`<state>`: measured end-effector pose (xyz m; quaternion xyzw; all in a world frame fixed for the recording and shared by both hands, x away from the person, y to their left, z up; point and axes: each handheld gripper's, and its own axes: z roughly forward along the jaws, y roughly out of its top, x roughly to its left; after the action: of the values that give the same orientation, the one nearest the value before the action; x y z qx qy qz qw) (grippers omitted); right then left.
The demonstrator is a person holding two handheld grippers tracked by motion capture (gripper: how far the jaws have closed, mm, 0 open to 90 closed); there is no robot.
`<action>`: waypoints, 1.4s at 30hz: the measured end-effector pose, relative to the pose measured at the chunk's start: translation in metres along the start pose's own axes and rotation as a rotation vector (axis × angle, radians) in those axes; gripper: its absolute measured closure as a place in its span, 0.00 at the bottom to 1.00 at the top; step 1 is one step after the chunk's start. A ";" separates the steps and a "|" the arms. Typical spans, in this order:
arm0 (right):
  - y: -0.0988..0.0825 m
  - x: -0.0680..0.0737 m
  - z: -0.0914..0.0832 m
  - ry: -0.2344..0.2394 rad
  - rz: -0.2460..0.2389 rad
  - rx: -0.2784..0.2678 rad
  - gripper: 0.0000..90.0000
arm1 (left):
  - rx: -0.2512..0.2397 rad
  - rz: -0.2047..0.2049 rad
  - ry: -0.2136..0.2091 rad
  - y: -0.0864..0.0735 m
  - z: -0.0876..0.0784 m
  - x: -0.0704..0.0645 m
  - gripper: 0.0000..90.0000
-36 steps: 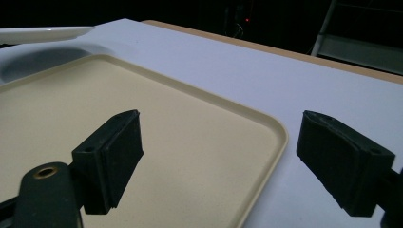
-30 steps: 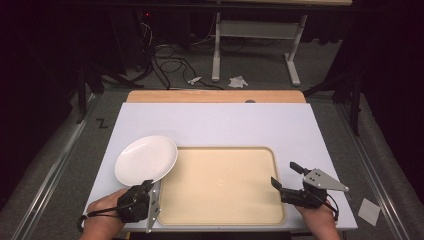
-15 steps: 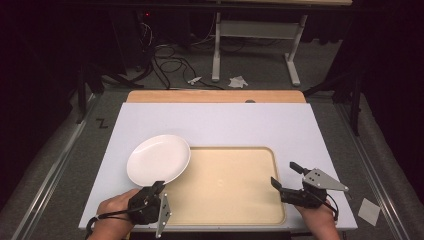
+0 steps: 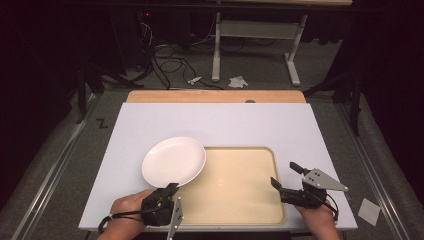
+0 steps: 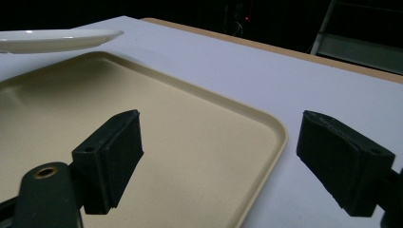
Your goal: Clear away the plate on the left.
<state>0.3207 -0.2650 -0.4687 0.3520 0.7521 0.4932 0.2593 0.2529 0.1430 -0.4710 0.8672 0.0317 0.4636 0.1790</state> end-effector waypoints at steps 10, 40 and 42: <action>0.000 0.000 0.000 -0.001 0.004 0.002 0.18 | -0.055 0.038 -0.030 0.024 0.007 -0.007 0.97; -0.001 -0.001 -0.001 -0.005 0.013 0.001 0.18 | -0.179 0.156 -0.110 0.072 0.025 -0.030 0.97; -0.001 -0.001 -0.001 -0.006 0.012 0.000 0.18 | -0.176 0.160 -0.110 0.073 0.026 -0.031 0.97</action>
<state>0.3200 -0.2669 -0.4692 0.3582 0.7491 0.4937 0.2585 0.2484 0.0606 -0.4843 0.8721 -0.0883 0.4291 0.2180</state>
